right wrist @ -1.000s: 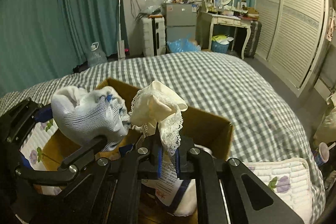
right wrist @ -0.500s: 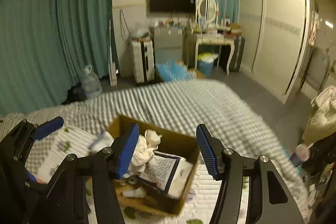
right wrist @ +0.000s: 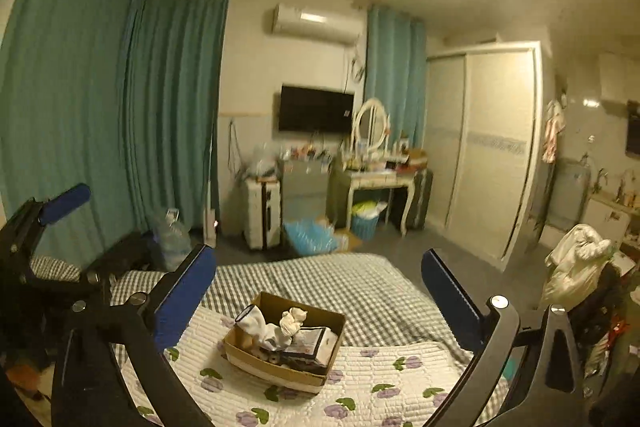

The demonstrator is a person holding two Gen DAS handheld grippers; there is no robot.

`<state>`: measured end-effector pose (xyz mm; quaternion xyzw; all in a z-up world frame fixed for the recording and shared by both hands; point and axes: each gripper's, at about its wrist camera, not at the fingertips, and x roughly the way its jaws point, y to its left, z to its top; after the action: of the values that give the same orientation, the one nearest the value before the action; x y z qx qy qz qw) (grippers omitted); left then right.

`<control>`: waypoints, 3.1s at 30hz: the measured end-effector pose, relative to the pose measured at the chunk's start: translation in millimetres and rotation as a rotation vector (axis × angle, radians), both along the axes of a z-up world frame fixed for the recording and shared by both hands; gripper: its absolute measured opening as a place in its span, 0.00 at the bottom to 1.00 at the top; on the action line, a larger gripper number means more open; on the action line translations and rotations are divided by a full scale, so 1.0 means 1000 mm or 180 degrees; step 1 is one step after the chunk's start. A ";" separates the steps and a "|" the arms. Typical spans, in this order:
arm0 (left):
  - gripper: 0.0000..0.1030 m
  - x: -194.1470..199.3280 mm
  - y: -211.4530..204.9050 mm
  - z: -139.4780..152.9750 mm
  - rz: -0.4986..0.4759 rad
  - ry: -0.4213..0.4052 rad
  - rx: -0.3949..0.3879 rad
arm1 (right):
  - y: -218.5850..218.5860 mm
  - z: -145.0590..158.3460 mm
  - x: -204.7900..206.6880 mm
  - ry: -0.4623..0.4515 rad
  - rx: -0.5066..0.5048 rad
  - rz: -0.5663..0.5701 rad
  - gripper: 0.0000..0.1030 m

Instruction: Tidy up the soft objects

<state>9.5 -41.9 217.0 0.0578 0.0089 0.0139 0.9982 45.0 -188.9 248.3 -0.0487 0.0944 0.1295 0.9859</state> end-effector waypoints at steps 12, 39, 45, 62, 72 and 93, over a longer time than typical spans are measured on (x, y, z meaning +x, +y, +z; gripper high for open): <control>0.94 -0.057 0.013 -0.049 0.0168 -0.0309 -0.0019 | -0.002 -0.059 -0.083 -0.0444 0.0288 -0.0020 1.00; 0.94 0.035 0.031 -0.198 0.0159 0.0544 -0.0188 | 0.010 -0.241 0.039 0.0409 0.0471 -0.0235 1.00; 0.94 0.038 0.034 -0.201 0.0162 0.0588 -0.0194 | 0.013 -0.240 0.033 0.0416 0.0452 -0.0230 1.00; 0.94 0.042 0.040 -0.206 0.0121 0.0701 -0.0266 | 0.020 -0.243 0.033 0.0467 0.0389 -0.0204 1.00; 0.94 0.044 0.043 -0.210 0.0090 0.0737 -0.0273 | 0.024 -0.245 0.034 0.0464 0.0378 -0.0205 1.00; 0.94 0.044 0.046 -0.211 0.0106 0.0737 -0.0290 | 0.026 -0.246 0.033 0.0473 0.0389 -0.0215 1.00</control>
<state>53.2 4.2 5.8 0.0134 0.1256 0.0233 0.9917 78.2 -162.7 2.1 0.0246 0.1607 0.1050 0.9811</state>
